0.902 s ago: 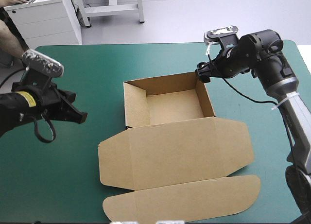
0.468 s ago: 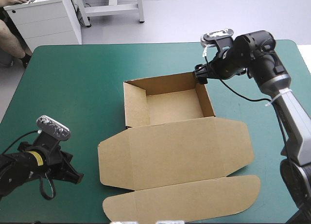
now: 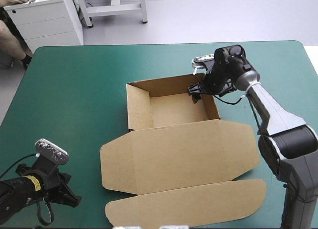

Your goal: Fold the box

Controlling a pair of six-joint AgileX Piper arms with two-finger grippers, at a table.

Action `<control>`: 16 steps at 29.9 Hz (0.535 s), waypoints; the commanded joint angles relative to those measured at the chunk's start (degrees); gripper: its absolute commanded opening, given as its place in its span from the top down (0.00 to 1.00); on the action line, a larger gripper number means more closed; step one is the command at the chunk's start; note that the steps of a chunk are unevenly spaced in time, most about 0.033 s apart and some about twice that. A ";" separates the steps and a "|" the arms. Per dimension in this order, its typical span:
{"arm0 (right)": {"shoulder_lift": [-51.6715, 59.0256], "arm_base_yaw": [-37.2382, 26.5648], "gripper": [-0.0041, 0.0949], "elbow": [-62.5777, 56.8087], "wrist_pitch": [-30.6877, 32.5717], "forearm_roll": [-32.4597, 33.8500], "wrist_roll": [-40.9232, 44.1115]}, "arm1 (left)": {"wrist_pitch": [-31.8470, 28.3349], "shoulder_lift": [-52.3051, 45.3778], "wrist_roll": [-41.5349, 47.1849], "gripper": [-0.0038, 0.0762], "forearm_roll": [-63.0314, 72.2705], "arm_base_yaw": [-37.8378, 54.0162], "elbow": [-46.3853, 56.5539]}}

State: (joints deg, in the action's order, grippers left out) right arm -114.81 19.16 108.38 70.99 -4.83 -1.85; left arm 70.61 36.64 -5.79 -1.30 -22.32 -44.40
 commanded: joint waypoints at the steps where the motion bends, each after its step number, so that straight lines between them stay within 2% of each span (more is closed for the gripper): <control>1: 1.34 -0.19 0.09 1.55 0.78 -1.01 -0.94 | -1.76 -1.14 0.36 0.96 0.11 -0.08 -1.42; 4: 0.39 -0.19 0.19 1.55 0.78 -1.10 -0.94 | -1.76 -2.10 0.36 0.96 -0.02 -0.08 -1.42; 5: 0.39 -0.19 0.26 1.55 0.78 -1.10 -0.94 | -1.76 -2.41 0.36 0.96 -0.02 -0.08 -1.42; 11: 0.37 -0.19 0.82 1.55 0.78 -1.00 -0.81 | -1.76 -3.37 0.36 0.96 -0.28 -0.08 -1.42; 13: 0.37 -0.19 0.95 1.55 0.78 -1.00 -0.81 | -1.76 -3.37 0.36 0.96 -0.28 -0.08 -1.42; 16: 0.37 -0.19 0.98 1.55 0.78 -1.00 -0.72 | -1.94 -3.37 0.36 0.96 -0.28 -0.08 -1.42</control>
State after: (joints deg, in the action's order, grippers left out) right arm -117.78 19.16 108.38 70.50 -5.22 -1.98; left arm 70.83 33.01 -5.79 -1.42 -22.32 -44.40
